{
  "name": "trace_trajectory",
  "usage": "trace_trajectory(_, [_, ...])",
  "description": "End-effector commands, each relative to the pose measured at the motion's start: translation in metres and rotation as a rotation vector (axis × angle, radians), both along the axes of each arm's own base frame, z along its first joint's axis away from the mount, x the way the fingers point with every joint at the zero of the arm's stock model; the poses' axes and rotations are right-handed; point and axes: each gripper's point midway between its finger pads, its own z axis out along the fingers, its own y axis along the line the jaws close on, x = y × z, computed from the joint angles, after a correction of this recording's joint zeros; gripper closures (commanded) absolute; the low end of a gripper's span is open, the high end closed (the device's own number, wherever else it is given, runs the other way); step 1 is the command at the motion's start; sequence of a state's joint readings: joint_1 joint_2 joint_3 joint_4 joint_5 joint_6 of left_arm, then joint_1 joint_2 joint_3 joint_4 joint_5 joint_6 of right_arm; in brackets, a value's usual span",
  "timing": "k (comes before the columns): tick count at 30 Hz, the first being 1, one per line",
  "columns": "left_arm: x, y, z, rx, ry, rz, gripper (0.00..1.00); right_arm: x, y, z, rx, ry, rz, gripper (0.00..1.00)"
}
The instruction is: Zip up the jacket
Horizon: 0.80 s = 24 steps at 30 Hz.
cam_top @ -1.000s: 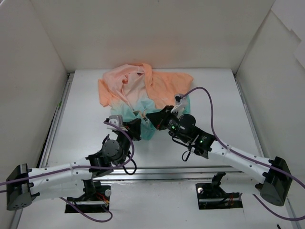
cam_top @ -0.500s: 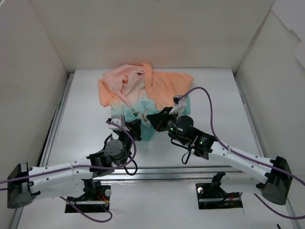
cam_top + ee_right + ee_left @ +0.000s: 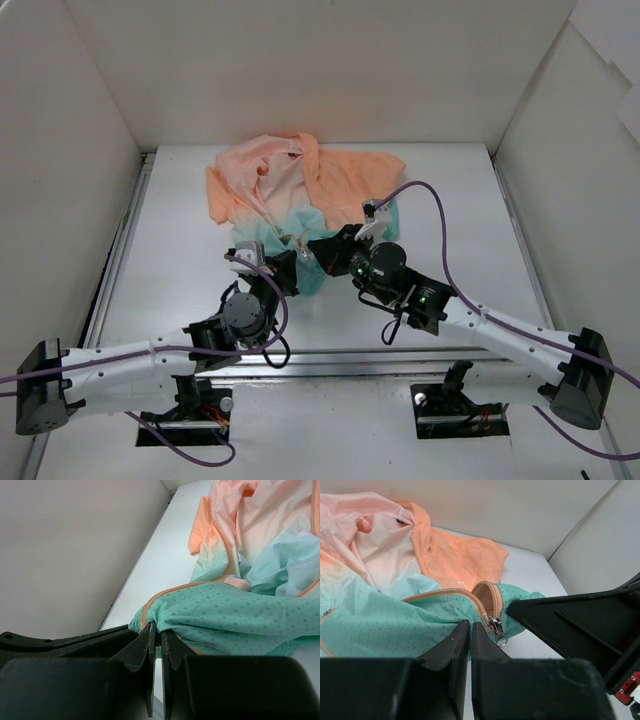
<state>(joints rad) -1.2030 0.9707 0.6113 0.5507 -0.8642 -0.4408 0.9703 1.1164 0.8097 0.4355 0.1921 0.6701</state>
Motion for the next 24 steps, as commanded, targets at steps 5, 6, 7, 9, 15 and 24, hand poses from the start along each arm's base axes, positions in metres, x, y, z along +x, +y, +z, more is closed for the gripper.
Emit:
trace_trajectory(5, [-0.006, -0.006, 0.032, -0.076, -0.043, -0.034, 1.0, 0.006, 0.004, 0.069, 0.142, -0.109, -0.023, 1.0])
trace_trajectory(6, [-0.006, -0.006, 0.032, -0.082, -0.042, -0.032, 1.0, 0.006, 0.006, 0.069, 0.149, -0.108, -0.016, 1.0])
trace_trajectory(7, [-0.009, -0.007, 0.031, -0.083, -0.041, -0.04, 1.0, 0.006, 0.009, 0.067, 0.153, -0.099, -0.011, 1.0])
trace_trajectory(9, [-0.01, -0.007, 0.031, -0.079, -0.04, -0.034, 1.0, 0.007, 0.011, 0.066, 0.15, -0.09, -0.008, 1.0])
trace_trajectory(15, [-0.011, -0.002, 0.032, -0.061, -0.035, 0.017, 1.0, 0.007, 0.01, 0.06, 0.099, -0.081, -0.058, 1.0])
trace_trajectory(24, [-0.007, 0.006, 0.025, -0.005, -0.012, 0.071, 1.0, -0.002, 0.017, 0.063, 0.049, -0.098, -0.063, 1.0])
